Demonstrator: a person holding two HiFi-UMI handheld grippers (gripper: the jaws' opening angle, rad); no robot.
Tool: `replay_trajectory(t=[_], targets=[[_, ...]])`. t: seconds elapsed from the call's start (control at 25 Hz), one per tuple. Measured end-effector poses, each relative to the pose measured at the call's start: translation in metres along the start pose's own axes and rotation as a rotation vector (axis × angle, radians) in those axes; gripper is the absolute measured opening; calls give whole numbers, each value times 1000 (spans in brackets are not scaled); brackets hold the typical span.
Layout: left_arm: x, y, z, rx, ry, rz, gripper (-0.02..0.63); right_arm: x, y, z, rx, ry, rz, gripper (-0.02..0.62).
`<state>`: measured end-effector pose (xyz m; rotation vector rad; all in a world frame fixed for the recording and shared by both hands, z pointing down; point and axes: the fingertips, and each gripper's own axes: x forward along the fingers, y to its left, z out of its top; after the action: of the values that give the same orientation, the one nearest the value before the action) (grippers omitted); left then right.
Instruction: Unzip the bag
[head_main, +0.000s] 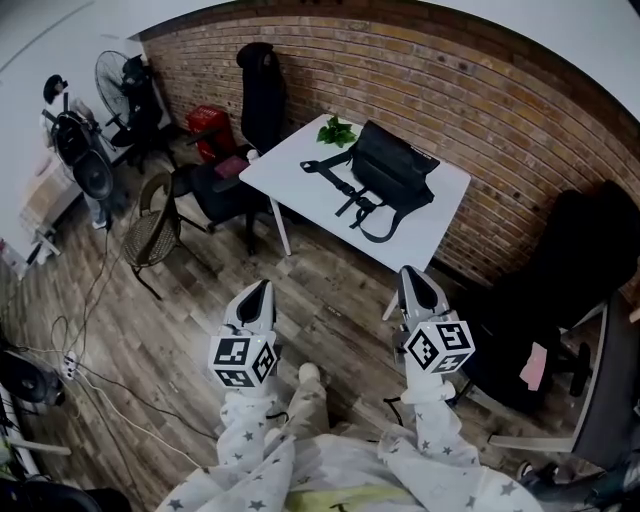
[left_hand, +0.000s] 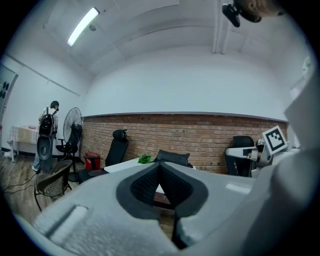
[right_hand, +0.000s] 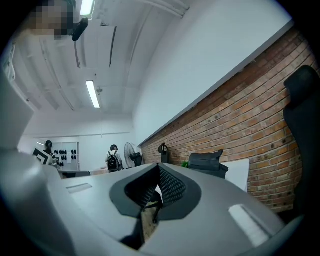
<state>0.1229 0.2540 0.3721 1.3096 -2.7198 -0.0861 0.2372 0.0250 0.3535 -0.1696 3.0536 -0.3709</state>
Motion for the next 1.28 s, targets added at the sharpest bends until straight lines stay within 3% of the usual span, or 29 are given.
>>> replay_trajectory(t=[0.56,0.92,1.28], targets=[[137,81,23,5,21,-107,-2,137,-21,-12,40,-4,-92,6],[179,92,9,4,51,-188,-2,157,-36,-32,52,4,-174,5],[210,98,-1,-12,80,-219,-2,179,-53,-37,53,16,-206,5]])
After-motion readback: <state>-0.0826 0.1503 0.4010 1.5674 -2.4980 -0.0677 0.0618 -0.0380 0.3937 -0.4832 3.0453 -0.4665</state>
